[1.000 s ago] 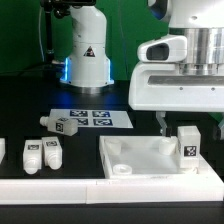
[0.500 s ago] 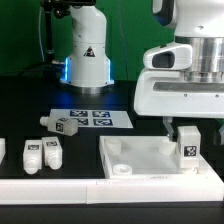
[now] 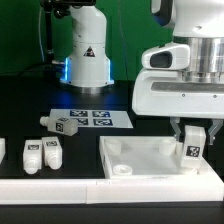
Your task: Assemble one leg
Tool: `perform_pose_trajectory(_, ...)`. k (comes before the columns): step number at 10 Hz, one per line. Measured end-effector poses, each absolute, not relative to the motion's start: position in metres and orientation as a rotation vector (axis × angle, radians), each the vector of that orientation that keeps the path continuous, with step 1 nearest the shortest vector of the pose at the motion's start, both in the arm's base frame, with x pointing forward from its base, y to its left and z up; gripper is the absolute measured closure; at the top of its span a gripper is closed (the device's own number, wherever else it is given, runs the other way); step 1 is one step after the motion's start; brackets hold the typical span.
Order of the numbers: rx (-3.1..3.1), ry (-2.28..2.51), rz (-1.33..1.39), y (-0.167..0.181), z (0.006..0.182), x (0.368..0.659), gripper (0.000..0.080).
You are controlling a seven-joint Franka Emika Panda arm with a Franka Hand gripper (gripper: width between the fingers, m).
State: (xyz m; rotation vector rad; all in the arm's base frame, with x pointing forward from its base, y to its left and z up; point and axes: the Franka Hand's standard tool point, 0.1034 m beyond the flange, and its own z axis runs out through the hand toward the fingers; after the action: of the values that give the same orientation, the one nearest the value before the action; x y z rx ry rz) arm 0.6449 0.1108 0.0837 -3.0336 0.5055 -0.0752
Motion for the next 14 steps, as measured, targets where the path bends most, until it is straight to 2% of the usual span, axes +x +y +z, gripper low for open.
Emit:
perform_pose_trajectory(6, -2.5, 1.742, -0.023, 0.1055, 0.0818, 0.6439, 0.0512)
perform_pose_trajectory(8, -2.314, 1.968, -0.014, 0.106, 0.0815, 0.6424, 0.0512)
perform_pose_trajectory(11, -2.34, 1.94, -0.015, 0.1057, 0.0808, 0.6421, 0.0512)
perform_pose_trajectory(12, -2.416, 1.859, -0.007, 0.1065, 0.0808, 0.6409, 0.0328)
perform_pose_trajectory(13, -2.578, 1.653, 0.034, 0.1095, 0.0827, 0.6401, 0.0194)
perform_pose_trajectory(14, -2.726, 1.389, 0.027, 0.1083, 0.0822, 0.642, 0.0194)
